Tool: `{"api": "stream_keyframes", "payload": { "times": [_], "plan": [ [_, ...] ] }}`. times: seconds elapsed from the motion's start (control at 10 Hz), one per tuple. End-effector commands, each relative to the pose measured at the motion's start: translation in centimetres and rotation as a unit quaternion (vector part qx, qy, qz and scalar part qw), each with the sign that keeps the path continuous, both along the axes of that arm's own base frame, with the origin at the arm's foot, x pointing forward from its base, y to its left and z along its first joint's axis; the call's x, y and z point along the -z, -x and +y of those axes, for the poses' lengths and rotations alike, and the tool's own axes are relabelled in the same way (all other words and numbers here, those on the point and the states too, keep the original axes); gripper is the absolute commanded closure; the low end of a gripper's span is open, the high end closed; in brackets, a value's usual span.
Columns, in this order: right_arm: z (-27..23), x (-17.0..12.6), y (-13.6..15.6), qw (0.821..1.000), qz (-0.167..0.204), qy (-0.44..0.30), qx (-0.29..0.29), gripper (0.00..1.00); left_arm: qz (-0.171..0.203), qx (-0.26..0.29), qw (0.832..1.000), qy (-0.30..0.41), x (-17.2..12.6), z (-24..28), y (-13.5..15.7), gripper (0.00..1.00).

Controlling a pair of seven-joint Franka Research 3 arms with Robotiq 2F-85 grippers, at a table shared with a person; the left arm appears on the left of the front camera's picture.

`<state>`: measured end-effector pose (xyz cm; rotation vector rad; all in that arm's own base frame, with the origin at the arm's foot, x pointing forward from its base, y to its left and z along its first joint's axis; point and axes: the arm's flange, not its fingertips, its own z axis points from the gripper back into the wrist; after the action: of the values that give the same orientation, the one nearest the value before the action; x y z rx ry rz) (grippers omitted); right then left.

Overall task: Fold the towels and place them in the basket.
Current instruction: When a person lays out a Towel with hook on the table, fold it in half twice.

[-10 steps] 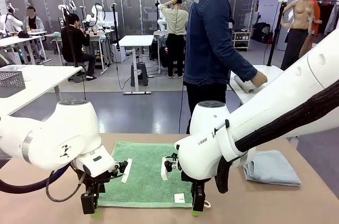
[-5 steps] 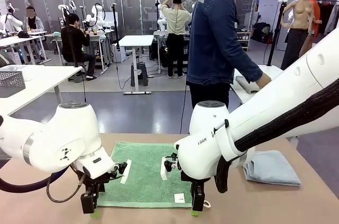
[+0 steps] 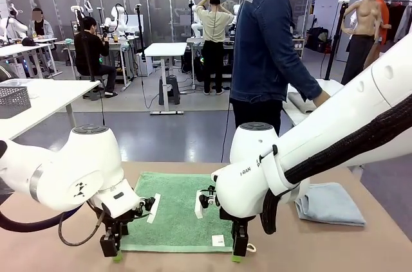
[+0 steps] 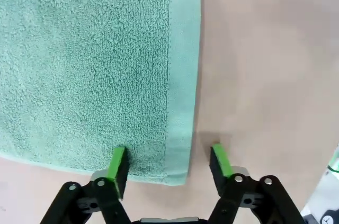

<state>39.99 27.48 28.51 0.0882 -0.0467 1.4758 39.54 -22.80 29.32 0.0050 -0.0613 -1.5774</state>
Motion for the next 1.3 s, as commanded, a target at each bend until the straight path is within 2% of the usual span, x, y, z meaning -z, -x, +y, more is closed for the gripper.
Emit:
{"api": "stream_keyframes", "payload": {
  "times": [0.0, 0.1, 0.2, 0.9, 1.2],
  "plan": [
    [0.5, 0.3, -0.2, 1.000, 0.002, 0.012, 0.009, 0.41, -0.007, -0.003, 1.000, -0.002, 0.5, -0.2, 0.1, 0.91],
    [0.5, 0.3, -0.2, 1.000, 0.003, 0.013, 0.008, 0.75, -0.006, -0.002, 1.000, -0.001, 0.5, -0.2, 0.1, 1.00],
    [0.6, 0.2, -0.2, 1.000, 0.005, 0.015, 0.006, 1.00, -0.006, -0.003, 1.000, 0.001, 0.5, -0.2, 0.2, 1.00],
    [0.6, -1.6, -0.1, 1.000, 0.014, 0.022, 0.004, 1.00, -0.002, 0.005, 1.000, 0.012, -0.6, -0.1, 0.5, 1.00],
    [0.7, -4.0, 0.7, 1.000, 0.016, 0.018, -0.005, 1.00, 0.001, 0.012, 1.000, 0.027, -2.1, 0.2, 0.9, 1.00]
  ]
}}
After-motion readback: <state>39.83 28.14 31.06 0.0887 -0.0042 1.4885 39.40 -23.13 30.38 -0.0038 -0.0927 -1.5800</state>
